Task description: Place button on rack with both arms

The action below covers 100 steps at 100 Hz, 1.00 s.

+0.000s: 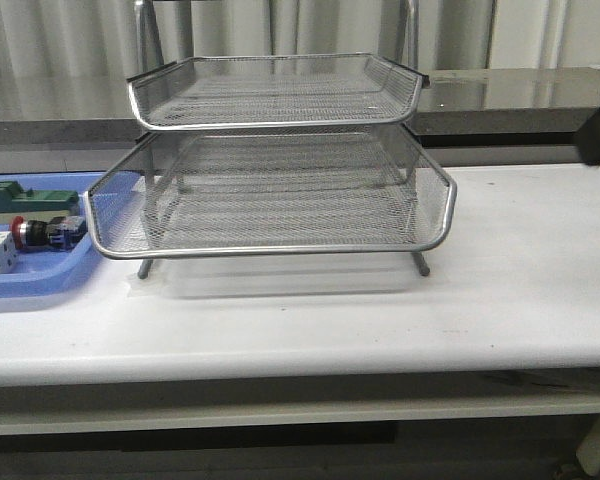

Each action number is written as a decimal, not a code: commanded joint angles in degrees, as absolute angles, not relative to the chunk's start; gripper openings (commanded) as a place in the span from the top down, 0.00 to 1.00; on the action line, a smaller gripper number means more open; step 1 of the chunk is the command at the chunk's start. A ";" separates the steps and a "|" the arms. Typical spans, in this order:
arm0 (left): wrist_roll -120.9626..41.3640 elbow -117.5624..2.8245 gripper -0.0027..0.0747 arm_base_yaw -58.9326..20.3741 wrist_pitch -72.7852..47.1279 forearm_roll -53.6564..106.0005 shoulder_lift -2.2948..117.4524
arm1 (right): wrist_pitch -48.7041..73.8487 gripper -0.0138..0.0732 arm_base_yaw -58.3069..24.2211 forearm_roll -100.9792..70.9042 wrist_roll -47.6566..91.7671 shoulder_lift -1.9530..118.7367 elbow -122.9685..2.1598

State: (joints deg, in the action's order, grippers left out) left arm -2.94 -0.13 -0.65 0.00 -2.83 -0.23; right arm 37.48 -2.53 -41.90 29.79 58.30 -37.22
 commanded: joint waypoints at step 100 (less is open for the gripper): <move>-2.25 2.96 0.99 -0.56 4.38 -2.72 -2.11 | 61.19 0.86 -2.14 -1.57 1.76 30.47 -44.75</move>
